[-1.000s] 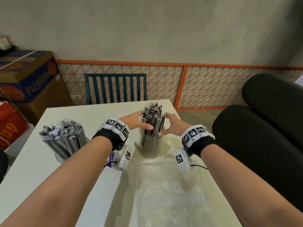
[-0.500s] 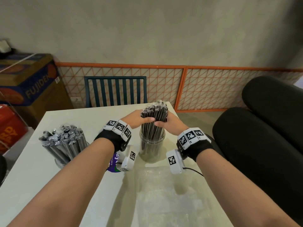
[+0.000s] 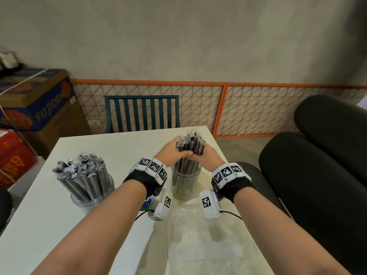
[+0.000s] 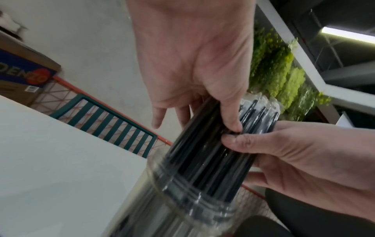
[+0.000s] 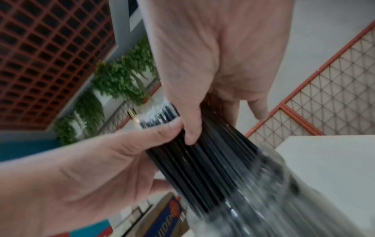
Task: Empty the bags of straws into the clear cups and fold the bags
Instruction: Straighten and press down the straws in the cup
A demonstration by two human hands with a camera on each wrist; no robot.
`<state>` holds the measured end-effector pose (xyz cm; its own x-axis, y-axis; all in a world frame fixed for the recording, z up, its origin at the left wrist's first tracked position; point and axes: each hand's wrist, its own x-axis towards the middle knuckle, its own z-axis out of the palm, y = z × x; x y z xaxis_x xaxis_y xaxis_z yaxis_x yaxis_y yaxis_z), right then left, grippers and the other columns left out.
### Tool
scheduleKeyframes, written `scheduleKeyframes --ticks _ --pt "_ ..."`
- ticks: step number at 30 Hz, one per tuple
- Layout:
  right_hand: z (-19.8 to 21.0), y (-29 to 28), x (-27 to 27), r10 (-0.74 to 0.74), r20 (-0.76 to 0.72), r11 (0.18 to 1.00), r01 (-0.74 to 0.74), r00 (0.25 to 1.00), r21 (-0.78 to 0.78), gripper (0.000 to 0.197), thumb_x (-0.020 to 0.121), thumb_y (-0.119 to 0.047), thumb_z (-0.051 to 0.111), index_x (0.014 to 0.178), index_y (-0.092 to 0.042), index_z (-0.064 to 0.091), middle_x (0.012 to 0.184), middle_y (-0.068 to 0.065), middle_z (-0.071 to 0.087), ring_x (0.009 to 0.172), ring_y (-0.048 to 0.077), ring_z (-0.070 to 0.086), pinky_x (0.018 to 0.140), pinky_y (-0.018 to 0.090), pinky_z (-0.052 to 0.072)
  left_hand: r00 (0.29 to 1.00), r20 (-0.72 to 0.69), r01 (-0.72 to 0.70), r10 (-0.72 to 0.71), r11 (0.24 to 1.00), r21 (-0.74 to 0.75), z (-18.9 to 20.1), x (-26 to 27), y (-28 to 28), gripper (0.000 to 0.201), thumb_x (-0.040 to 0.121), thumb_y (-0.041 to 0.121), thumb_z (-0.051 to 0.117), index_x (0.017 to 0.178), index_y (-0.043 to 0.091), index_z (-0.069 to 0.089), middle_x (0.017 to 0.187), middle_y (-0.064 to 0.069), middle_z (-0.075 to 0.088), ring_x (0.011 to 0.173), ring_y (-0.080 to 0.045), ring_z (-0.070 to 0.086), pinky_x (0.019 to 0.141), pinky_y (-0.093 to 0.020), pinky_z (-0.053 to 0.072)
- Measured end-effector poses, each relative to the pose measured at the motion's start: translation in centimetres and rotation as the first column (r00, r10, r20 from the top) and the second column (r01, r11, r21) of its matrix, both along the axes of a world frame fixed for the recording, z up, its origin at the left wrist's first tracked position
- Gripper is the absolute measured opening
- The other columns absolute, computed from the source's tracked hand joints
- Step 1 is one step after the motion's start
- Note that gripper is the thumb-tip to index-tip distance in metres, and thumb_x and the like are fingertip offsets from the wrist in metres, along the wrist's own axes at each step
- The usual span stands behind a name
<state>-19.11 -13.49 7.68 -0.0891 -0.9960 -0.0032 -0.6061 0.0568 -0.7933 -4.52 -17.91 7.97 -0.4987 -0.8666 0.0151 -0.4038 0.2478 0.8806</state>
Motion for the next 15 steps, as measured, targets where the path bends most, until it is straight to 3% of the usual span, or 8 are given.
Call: scheduleKeyframes --ticks 4,7,10,12,15 --pt "1.2 -0.2 -1.0 0.042 0.061 0.999 -0.040 0.997 -0.027 0.049 0.080 -0.019 0.071 0.127 -0.012 0.056 0.121 0.006 0.065 0.114 0.021 0.058 0.097 0.032 0.044 0.997 -0.073 -0.029 0.025 0.998 -0.052 0.9 0.2 0.5 0.055 0.081 0.019 0.070 0.131 0.011 0.047 0.125 -0.005 0.061 0.113 -0.016 0.056 0.097 -0.027 0.042" --pt "0.4 0.4 -1.1 0.105 0.029 0.991 -0.106 0.994 0.077 0.072 0.071 -0.016 0.080 0.134 -0.013 0.046 0.128 0.006 0.059 0.121 0.022 0.053 0.101 0.033 0.041 0.996 -0.075 0.042 -0.038 0.997 0.057 -0.3 0.6 1.1 0.076 0.075 0.016 0.075 0.139 0.011 0.034 0.132 -0.005 0.052 0.120 -0.016 0.050 0.101 -0.030 0.041" --pt "-0.9 0.7 -0.8 0.067 -0.026 0.988 -0.063 0.997 0.142 0.084 0.069 -0.013 0.080 0.140 -0.013 0.036 0.137 0.007 0.052 0.128 0.023 0.045 0.107 0.033 0.033 0.989 -0.129 0.088 -0.071 0.988 0.127 -1.4 0.8 1.2 0.095 0.073 0.010 0.077 0.147 0.017 0.018 0.140 0.000 0.040 0.126 -0.010 0.039 0.106 -0.028 0.032" --pt "-1.4 0.5 -0.5 0.024 -0.101 0.991 -0.011 0.995 0.133 0.070 0.077 -0.018 0.074 0.138 -0.012 0.041 0.134 0.010 0.055 0.124 0.026 0.049 0.101 0.031 0.037 0.988 -0.129 0.106 -0.087 0.983 0.149 -1.2 0.6 1.1 0.095 0.075 0.009 0.075 0.147 0.016 0.015 0.139 0.001 0.037 0.127 -0.010 0.036 0.107 -0.028 0.030" --pt "0.1 0.2 -0.3 -0.011 -0.126 0.999 0.016 0.992 0.037 0.044 0.088 -0.021 0.061 0.130 -0.010 0.053 0.127 0.012 0.061 0.117 0.026 0.056 0.091 0.028 0.042 0.992 -0.084 0.104 -0.098 0.991 0.080 0.1 0.2 0.7 0.073 0.082 0.016 0.069 0.141 0.011 0.027 0.135 -0.003 0.046 0.125 -0.015 0.045 0.102 -0.028 0.038"
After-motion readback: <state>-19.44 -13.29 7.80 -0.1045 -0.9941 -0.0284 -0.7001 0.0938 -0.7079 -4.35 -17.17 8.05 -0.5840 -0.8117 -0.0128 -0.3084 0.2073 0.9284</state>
